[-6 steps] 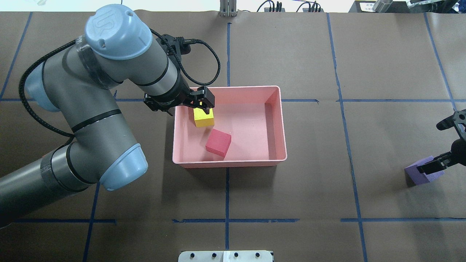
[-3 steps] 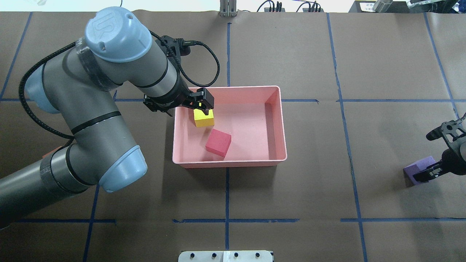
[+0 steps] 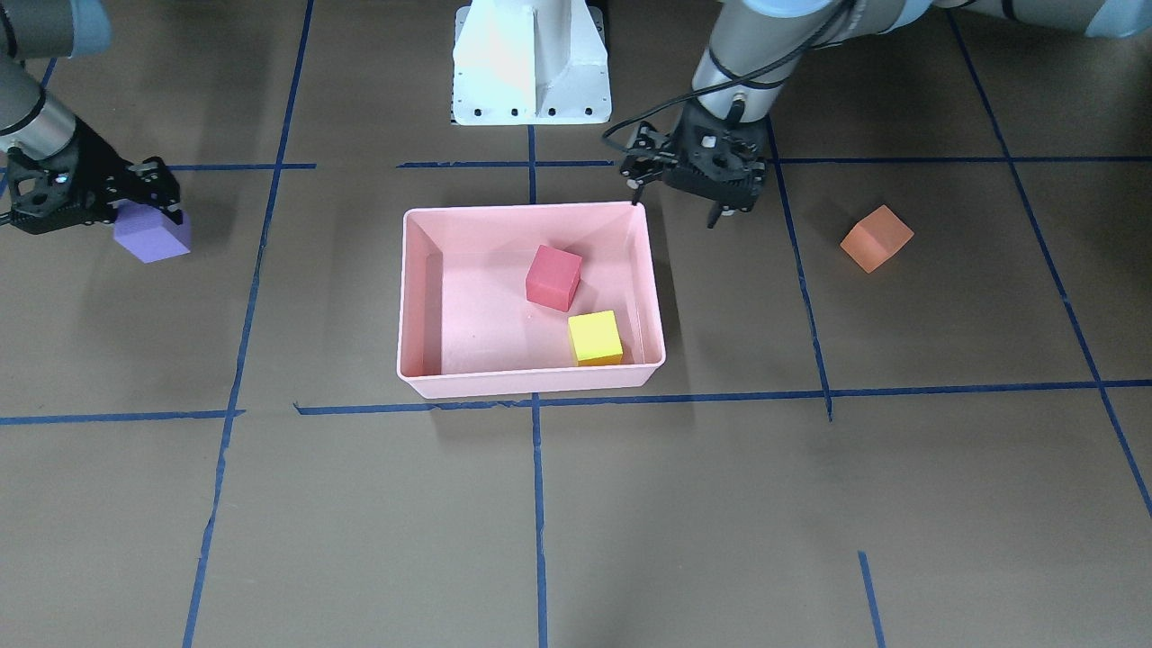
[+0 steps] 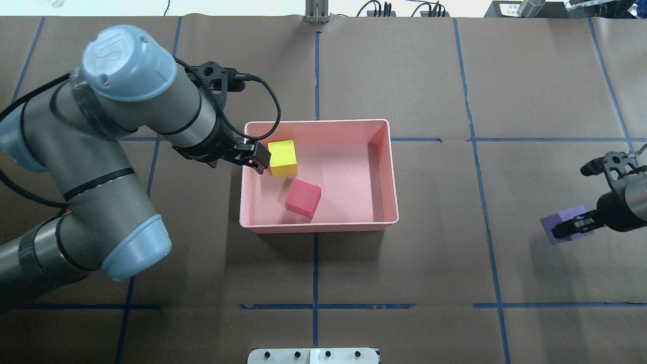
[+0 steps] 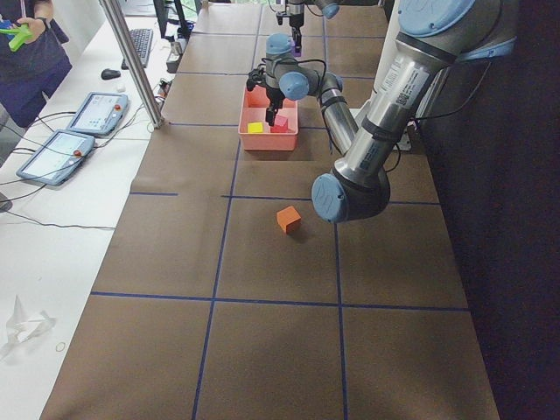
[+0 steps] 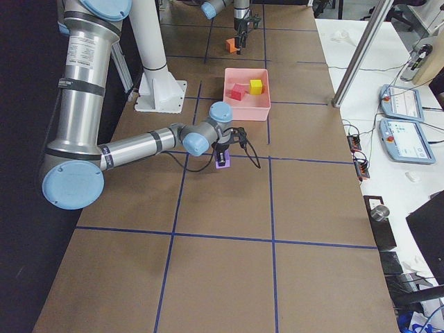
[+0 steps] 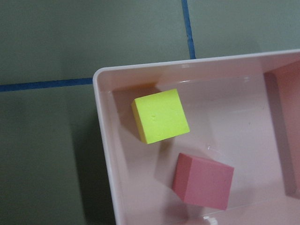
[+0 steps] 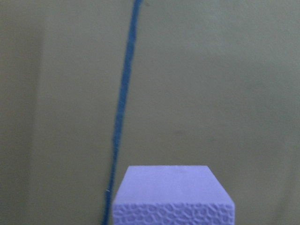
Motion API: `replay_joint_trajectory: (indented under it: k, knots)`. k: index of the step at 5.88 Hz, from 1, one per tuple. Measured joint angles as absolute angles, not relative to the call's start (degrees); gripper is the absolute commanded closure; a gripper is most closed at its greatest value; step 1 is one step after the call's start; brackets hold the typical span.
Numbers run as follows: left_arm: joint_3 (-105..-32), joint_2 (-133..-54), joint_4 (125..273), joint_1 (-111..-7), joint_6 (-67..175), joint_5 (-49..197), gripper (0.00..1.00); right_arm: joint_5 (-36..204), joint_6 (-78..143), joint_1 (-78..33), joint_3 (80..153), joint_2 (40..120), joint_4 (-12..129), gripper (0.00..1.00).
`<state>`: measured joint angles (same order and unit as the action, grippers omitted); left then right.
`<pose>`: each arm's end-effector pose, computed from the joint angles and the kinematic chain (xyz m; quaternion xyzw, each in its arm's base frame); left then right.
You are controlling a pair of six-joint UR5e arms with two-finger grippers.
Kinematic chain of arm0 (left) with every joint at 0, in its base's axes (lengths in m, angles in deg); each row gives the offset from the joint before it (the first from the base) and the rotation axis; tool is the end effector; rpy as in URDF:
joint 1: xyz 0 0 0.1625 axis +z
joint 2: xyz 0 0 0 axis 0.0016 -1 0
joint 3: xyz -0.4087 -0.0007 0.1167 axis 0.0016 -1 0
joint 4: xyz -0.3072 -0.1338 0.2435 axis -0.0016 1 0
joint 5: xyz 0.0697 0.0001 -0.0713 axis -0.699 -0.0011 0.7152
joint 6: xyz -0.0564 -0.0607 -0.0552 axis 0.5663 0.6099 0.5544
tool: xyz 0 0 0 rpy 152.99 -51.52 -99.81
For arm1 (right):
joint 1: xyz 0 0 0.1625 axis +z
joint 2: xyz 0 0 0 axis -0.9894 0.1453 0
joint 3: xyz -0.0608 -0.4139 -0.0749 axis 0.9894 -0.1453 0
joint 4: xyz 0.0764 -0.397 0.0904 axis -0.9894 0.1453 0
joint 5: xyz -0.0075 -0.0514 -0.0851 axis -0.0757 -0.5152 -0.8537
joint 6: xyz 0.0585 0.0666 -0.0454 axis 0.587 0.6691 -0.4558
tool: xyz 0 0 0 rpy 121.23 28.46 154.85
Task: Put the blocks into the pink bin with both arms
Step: 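Carry the purple cube into the bin while the left gripper reaches the orange cube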
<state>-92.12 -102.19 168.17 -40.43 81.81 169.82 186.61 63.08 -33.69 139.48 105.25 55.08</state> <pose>0.3781 -0.4361 0.2102 0.1197 0.4350 0.1522 0.8793 -0.2501 -0.3900 0.4488 0.0168 -0.4220 -0.0586 0.9046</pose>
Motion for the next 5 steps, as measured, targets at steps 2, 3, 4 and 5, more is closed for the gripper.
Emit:
replay_joint_trajectory:
  k: [2,3,4,5]
  knots:
    - [-96.08,-91.39,169.28,-44.44,62.7,169.99,0.0,186.1,73.8,-35.86,141.92,82.68,80.26,0.87]
    - [-97.18,-85.17,172.16,-46.27,56.06,170.26,0.0,184.8,79.82,-38.56,140.13,72.88,87.48,0.25]
    - [-97.29,-78.41,178.83,-47.21,52.88,170.62,0.0,182.38,86.59,-41.59,136.78,65.61,89.85,0.0]
    - [-96.8,-72.13,187.05,-47.5,51.86,170.95,0.0,179.06,91.38,-44.17,133.91,61.07,90.48,0.0]
